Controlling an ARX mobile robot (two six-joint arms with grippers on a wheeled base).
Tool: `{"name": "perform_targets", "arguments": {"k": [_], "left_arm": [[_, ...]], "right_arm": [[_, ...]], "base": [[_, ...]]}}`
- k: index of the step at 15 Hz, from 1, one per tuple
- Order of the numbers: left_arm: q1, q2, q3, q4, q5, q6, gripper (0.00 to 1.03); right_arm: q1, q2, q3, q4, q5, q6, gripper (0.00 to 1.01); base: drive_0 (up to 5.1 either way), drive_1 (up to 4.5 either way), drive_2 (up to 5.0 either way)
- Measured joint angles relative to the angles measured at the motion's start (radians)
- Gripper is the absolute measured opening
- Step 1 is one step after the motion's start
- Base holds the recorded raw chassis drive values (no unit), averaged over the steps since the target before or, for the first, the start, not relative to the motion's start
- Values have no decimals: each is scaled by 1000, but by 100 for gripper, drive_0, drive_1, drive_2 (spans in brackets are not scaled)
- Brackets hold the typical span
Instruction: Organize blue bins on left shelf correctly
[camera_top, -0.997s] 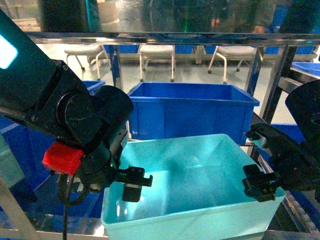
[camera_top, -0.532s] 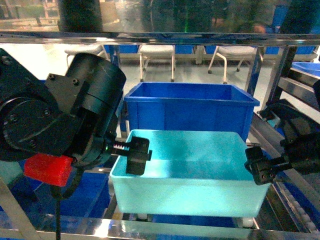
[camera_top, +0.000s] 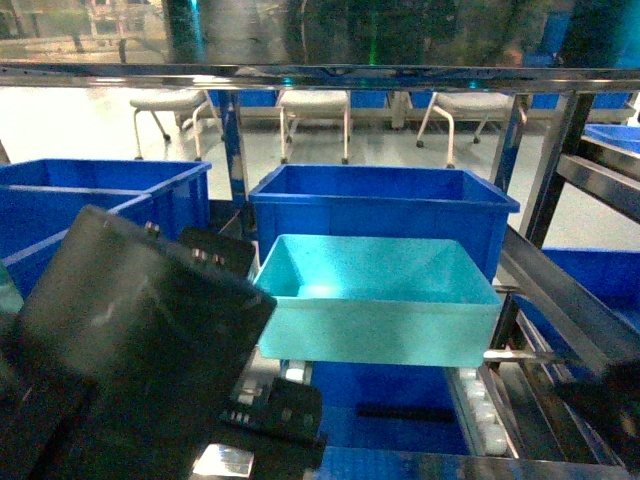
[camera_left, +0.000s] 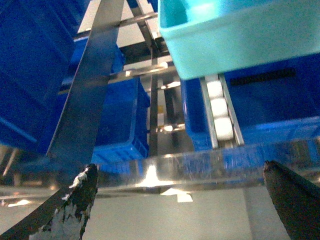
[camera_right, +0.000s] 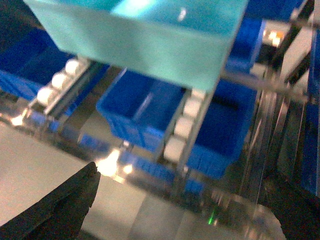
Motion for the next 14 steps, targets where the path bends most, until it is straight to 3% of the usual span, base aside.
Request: {"name": "perform_targets", "arguments": {"k": [1,2,4,5,6,7,8,9,10,11,12,14], "left_arm": [[-23,-25,-22,-37,-17,-31,98],[-59,-47,-35,-125,-24,-83,98],[-67,-19,-14,-277,53,-187,98],[-67,-8,-14,-292,60,-212,98],[-67,-9,-13,-286,60,-231,92],[-63,74,-100,98,-24,-160,88],[-29,182,-204,394,-53,-54,77],[29,208,-367,587,-20,45,66],[99,124,-504,779,4,115,53],[142,13,-513,924,50,143,42],[179,-109,-533,970,117,165,29],[280,-273,-590,935,192,182,4]], "right_arm": [[-40,-31,-31,-61,-14,-13,98],[-107,-63,-56,-178,-20,-48,98],[-179,-75,-37,-431,-34,-134,98],[-180,-75,-37,-505,-37,-157,98],[-177,-75,-37,-508,-44,-177,98],[-173,-70,-38,-465,-40,-179,98],[-134,76,-154,2,90,-101,86],[-118,224,-276,269,185,-13,75],[-105,260,-448,475,243,58,62],[-83,140,-510,657,249,87,51],[-72,2,-481,805,257,103,38],[-55,-151,-525,786,291,123,14]], "base": [[0,0,0],[0,0,0],[0,0,0],[0,0,0],[0,0,0],[0,0,0],[0,0,0],[33,33,33],[33,33,33],[33,33,33],[33,33,33],[33,33,33]]}}
